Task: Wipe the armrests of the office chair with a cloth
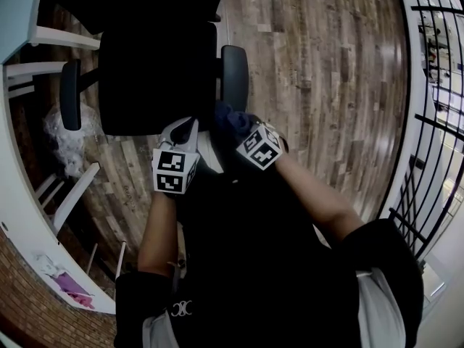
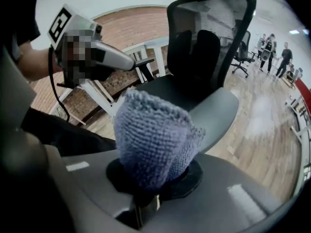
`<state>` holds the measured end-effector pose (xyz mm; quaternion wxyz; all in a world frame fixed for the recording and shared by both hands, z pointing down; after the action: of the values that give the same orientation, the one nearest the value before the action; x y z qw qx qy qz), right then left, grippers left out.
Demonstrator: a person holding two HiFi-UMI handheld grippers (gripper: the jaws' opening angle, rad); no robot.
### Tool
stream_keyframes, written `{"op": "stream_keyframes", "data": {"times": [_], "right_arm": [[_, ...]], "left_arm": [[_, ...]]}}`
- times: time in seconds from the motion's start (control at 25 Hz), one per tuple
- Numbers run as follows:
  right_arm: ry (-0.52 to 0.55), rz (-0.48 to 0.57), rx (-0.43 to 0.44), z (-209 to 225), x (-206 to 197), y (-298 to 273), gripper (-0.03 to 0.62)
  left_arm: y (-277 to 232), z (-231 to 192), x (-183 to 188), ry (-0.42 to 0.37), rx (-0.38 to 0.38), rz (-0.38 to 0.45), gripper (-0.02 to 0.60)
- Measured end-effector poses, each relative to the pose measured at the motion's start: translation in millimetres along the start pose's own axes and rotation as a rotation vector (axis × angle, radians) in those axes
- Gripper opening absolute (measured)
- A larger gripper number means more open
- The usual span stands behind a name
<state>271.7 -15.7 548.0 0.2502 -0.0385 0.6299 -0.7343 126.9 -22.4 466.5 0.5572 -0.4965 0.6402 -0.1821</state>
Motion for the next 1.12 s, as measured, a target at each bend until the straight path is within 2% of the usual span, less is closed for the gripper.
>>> {"op": "stream_keyframes", "data": {"times": [0.24,0.52,0.72,0.84,0.96,1.12], "right_arm": [[-0.118,0.049,-0.06,43.3,16.2,9.7,0.057],[-0.079,0.049,-0.047,80.7,41.0,8.7,0.057],[-0.177,0.116,-0.057,120.1,67.5,9.7,0.057],[-0.199,0.144,-0.053,145.6,88.8,9.6,0.057],[-0.231,0.168,-0.086,173.5,108.0,10.2,0.057],[-0.3,0.191,-0.171,213.8,127.6,12.8,0.057]], "left_arm": [[5.2,-11.8,-4.3,0.015,0.016,0.002,0.006],[5.5,-16.7,-6.2,0.033,0.026,0.002,0.006],[8.7,-22.7,-13.7,0.053,0.034,-0.01,0.006],[9.7,-26.5,-20.7,0.072,0.032,-0.019,0.006],[10.9,-31.2,-24.3,0.092,0.038,-0.017,0.006],[14.6,-34.2,-29.4,0.102,0.048,-0.016,0.006]]}}
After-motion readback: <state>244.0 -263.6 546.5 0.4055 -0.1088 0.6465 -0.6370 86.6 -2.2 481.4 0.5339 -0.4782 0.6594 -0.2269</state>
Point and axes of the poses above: the fingertips, and each gripper's own axes: y backward along the fingers, z to its right, x out of its top, the point moved 4 cm from there along y, backward along the fingers, and after that the axes turned 10 degrees about -z, right-handed, at the moved point
